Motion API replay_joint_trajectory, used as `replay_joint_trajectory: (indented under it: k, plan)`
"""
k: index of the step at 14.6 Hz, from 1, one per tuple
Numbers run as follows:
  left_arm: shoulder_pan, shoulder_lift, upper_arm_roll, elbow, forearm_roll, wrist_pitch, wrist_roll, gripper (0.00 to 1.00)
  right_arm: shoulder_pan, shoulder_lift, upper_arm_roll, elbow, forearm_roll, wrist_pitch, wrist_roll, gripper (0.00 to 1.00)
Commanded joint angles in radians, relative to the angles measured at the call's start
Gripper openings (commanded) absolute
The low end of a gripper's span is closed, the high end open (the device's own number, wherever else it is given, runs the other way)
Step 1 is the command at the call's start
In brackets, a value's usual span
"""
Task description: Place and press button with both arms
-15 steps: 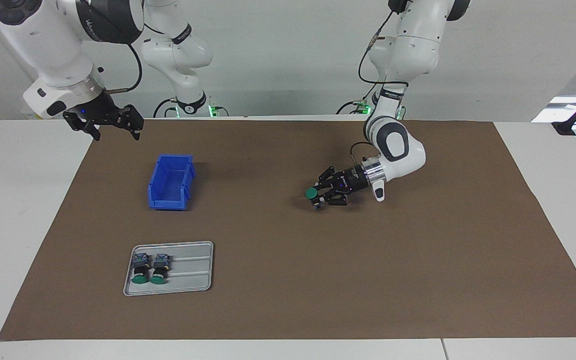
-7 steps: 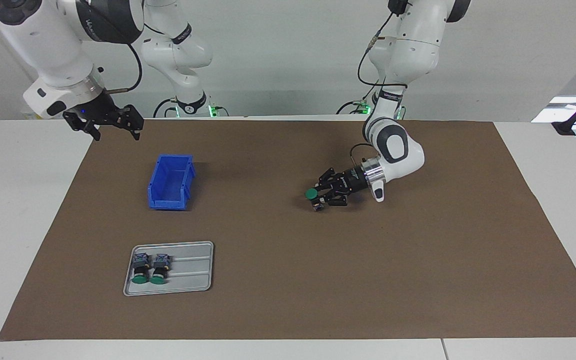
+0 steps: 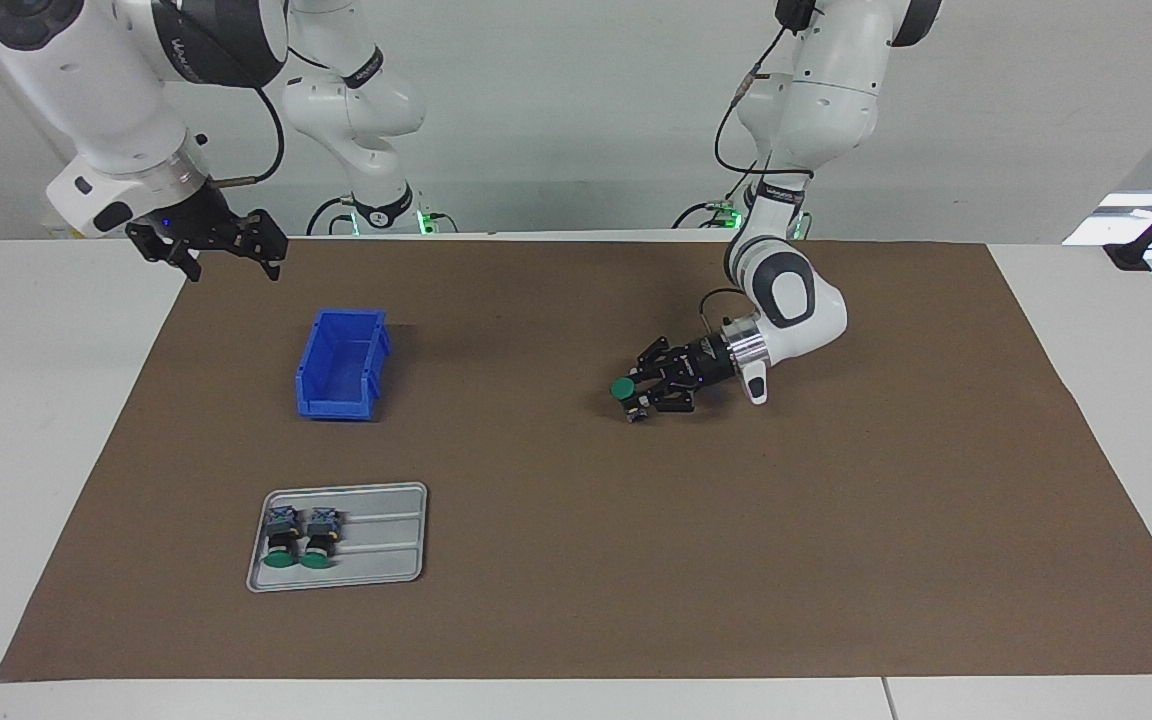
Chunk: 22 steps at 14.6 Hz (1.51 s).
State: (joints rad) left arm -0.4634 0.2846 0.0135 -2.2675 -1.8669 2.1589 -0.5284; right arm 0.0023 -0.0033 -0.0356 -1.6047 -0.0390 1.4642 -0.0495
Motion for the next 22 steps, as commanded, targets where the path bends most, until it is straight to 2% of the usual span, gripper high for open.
replay_joint_trajectory:
  k: [1, 2, 6, 8, 9, 10, 14, 22]
  plan:
    - [0.005, -0.013, 0.005, -0.018, -0.020, 0.018, 0.013, 0.57, -0.007, -0.024, 0.000, -0.027, 0.022, 0.001, -0.018, 1.00]
    - [0.005, -0.019, 0.003, -0.018, -0.020, 0.033, 0.010, 0.66, -0.007, -0.024, 0.000, -0.027, 0.022, 0.001, -0.018, 1.00]
    - [-0.003, -0.048, 0.002, -0.018, -0.018, 0.111, -0.016, 0.76, -0.007, -0.024, 0.000, -0.027, 0.022, 0.001, -0.018, 1.00]
    - [-0.007, -0.067, 0.002, -0.021, -0.017, 0.146, -0.021, 0.84, -0.007, -0.024, 0.000, -0.027, 0.022, 0.001, -0.018, 1.00]
    - [-0.018, -0.070, 0.000, -0.021, -0.015, 0.168, -0.027, 0.93, -0.007, -0.024, 0.000, -0.027, 0.022, 0.001, -0.018, 1.00]
    - [-0.029, -0.071, 0.002, -0.021, -0.015, 0.176, -0.036, 0.96, -0.007, -0.024, 0.000, -0.027, 0.022, 0.001, -0.018, 1.00]
    - [-0.072, -0.077, 0.002, -0.021, -0.015, 0.234, -0.041, 1.00, -0.007, -0.024, 0.000, -0.027, 0.022, 0.001, -0.018, 1.00]
    - [-0.077, -0.211, 0.006, -0.073, 0.035, 0.288, -0.053, 1.00, -0.007, -0.024, 0.000, -0.027, 0.022, 0.001, -0.018, 1.00]
